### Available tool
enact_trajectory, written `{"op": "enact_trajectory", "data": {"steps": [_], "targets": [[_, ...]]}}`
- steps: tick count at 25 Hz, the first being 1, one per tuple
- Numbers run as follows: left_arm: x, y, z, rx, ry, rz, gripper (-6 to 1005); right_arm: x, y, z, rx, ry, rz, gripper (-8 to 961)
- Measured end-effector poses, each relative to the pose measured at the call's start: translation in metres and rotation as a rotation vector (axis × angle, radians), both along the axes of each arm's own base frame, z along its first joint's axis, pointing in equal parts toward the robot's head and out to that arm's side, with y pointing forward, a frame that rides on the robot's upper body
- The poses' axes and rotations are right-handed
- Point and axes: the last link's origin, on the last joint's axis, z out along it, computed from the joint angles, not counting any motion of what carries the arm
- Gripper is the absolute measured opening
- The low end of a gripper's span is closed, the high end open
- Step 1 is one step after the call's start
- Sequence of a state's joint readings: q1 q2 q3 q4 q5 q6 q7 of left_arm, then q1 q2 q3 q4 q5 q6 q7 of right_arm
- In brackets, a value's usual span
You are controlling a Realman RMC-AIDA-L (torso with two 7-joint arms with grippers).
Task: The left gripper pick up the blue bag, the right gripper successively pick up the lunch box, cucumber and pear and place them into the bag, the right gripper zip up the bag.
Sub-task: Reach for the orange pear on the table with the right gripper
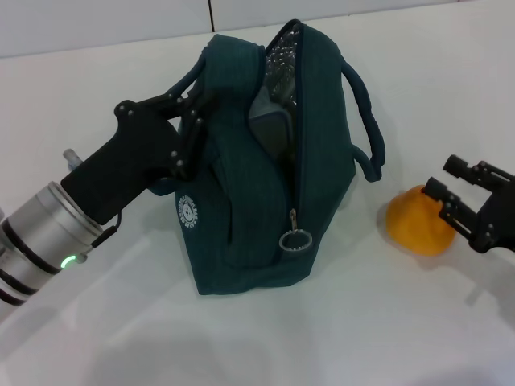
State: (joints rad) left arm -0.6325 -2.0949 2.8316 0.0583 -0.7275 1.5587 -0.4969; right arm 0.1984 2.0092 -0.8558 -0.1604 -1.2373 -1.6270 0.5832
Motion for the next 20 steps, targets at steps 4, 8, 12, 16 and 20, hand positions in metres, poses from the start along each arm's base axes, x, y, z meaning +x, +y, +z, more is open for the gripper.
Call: {"op": "enact_trajectory", "data": {"steps": [4, 8, 12, 16, 20], "targets": [[0.000, 0.000, 0.000, 0.000, 0.001, 0.000, 45, 0.000, 0.002, -0.003, -0.018, -0.017, 0.002, 442], [0.000, 0.000, 0.000, 0.001, 0.002, -0.001, 45, 0.000, 0.004, -0.006, -0.033, -0.029, 0.003, 416], [-0.001, 0.000, 0.000, 0.002, 0.001, 0.002, 45, -0.001, 0.005, -0.006, -0.035, -0.033, 0.006, 412], [0.000, 0.000, 0.000, 0.002, -0.001, 0.003, 45, -0.001, 0.007, -0.006, -0.036, -0.037, 0.006, 408], [0.000, -0.001, 0.000, 0.001, -0.003, 0.003, 45, -0.001, 0.011, -0.007, -0.042, -0.037, -0.001, 316]]}}
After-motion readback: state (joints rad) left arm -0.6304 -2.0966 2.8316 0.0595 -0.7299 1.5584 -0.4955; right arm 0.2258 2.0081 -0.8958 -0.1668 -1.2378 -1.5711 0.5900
